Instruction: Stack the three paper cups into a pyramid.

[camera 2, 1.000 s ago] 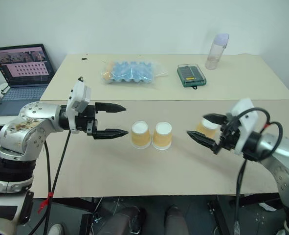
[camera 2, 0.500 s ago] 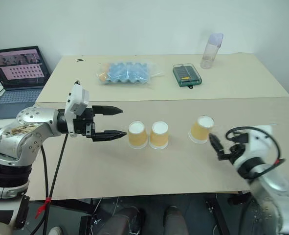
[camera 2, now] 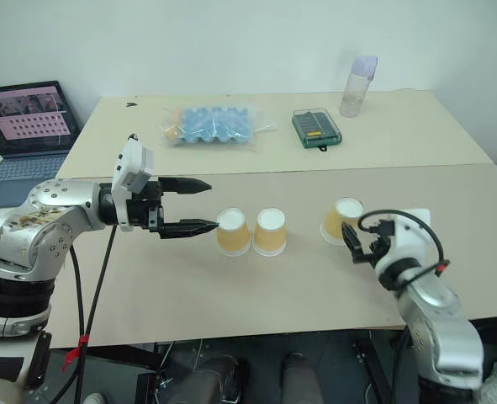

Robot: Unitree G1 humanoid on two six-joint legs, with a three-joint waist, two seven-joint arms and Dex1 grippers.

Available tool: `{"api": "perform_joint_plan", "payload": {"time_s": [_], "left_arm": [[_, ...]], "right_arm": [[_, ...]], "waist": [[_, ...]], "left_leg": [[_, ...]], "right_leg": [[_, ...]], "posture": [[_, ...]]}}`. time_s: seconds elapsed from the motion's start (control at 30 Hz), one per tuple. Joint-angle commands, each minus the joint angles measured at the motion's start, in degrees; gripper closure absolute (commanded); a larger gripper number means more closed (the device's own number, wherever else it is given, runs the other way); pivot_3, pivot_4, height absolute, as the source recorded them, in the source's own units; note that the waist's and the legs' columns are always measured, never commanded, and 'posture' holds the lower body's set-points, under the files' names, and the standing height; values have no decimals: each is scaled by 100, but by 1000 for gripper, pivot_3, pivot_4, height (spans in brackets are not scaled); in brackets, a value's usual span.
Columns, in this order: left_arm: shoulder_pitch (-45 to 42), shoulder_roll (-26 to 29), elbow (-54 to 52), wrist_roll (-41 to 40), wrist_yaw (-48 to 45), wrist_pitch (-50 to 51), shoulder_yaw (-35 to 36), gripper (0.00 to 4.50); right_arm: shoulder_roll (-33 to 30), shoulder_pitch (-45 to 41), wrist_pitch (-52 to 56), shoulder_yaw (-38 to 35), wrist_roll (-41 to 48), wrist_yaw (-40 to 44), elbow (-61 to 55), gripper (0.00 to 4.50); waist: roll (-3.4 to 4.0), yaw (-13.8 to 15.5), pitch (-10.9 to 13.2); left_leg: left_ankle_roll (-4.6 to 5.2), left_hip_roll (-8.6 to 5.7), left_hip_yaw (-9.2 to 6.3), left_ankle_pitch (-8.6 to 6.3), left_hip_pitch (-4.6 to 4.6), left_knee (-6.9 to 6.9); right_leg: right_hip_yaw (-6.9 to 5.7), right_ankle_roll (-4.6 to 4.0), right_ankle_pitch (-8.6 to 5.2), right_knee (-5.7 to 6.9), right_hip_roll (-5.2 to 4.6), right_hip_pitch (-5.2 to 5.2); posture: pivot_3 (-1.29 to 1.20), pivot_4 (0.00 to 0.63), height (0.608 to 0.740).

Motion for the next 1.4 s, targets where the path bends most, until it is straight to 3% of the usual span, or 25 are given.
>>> {"api": "perform_joint_plan", "payload": {"time_s": [0.03,0.7,0.9,1.1,1.23,1.3,1.4], "left_arm": [[-122,31,-126,-97,38,-44,61,12],[-21,107,-260,-119,134,7,80,12],[-59,109,-216,-103,140,-4,76,0],[-83,99,-187,-83,160,-14,57,0],[-79,86,-183,-50,176,-40,34,0],[-68,81,-190,-57,173,-40,30,0],[-54,66,-201,-55,177,-51,8,0]], "right_arm": [[50,-200,-322,107,-114,88,87,0],[221,-1192,-976,250,-449,226,1385,0],[212,-1189,-944,233,-414,294,1346,1742],[166,-1337,-880,180,-397,288,1262,1826],[-44,-1897,-694,316,-364,451,1041,1826],[-201,-2559,-414,393,-67,749,878,1826],[-645,-3239,396,765,775,1897,549,1826]], "waist": [[0,11,0],[1,16,1],[1,15,1],[1,14,1],[6,-4,4],[12,-26,8],[25,-71,15]], "left_leg": [[0,2,-1,0,0,-1],[-23,6,-1,14,0,-5],[-22,6,-1,13,0,-5],[-22,6,-1,13,0,-5],[-22,6,1,13,-1,-5],[-20,6,3,12,-2,-5],[-18,8,8,11,-13,-7]], "right_leg": [[0,0,0,1,1,-2],[13,-5,1,0,15,-5],[14,-5,1,0,17,-5],[16,-5,1,0,17,-6],[18,-6,2,1,17,-6],[20,-7,2,1,17,-8],[24,-10,5,4,17,-6]], "posture": [[0,150,740],[0,150,740],[0,150,740],[0,150,740],[0,150,740],[0,150,740],[0,150,740]]}}
